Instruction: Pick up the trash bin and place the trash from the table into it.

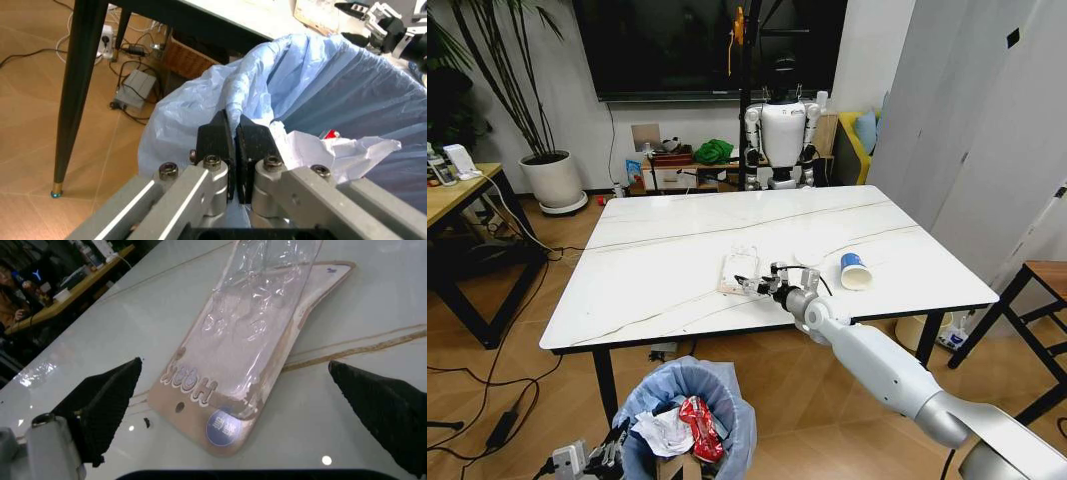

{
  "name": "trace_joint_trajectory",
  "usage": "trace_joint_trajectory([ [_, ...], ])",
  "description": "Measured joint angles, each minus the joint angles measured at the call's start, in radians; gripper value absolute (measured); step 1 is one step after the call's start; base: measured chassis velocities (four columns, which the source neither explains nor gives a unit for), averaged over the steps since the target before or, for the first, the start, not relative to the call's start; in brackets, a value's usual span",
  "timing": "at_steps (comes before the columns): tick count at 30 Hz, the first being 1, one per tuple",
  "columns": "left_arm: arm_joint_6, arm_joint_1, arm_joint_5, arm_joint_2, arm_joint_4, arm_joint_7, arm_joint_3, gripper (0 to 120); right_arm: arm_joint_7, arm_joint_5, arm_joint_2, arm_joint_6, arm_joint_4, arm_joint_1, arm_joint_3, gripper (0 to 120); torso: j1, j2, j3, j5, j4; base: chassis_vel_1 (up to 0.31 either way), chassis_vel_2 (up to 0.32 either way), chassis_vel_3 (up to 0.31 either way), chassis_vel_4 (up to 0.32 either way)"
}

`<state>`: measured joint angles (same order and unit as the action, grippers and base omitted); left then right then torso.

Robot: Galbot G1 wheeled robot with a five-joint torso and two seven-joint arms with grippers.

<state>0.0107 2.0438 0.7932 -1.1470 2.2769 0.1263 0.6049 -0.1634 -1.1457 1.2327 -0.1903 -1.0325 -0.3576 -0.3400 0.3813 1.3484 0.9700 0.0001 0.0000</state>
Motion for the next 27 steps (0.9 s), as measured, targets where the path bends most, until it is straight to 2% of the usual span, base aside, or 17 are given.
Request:
trace_joint_trajectory([
  [20,-0.003,0.001,-0.004,-0.013,0.000,-0.003,0.005,0,-0.023,0.007,0.044,-0.002,0.044,0.031,-0.039,98,0.000,0.000,0.000,-0.0001,0.0000,0.000,0.000,0.000,0.000],
  [23,-0.003,0.000,-0.004,-0.013,0.000,-0.003,0.004,0,-0.026,0.008,0.045,0.000,0.049,0.034,-0.041,95,0.000,0.000,0.000,-0.0001,0.0000,0.000,0.000,0.000,0.000],
  [27,-0.003,-0.002,-0.004,-0.016,-0.003,-0.003,0.001,0,-0.035,0.008,0.044,0.004,0.055,0.037,-0.045,79,0.000,0.000,0.000,-0.0001,0.0000,0.000,0.000,0.000,0.000],
])
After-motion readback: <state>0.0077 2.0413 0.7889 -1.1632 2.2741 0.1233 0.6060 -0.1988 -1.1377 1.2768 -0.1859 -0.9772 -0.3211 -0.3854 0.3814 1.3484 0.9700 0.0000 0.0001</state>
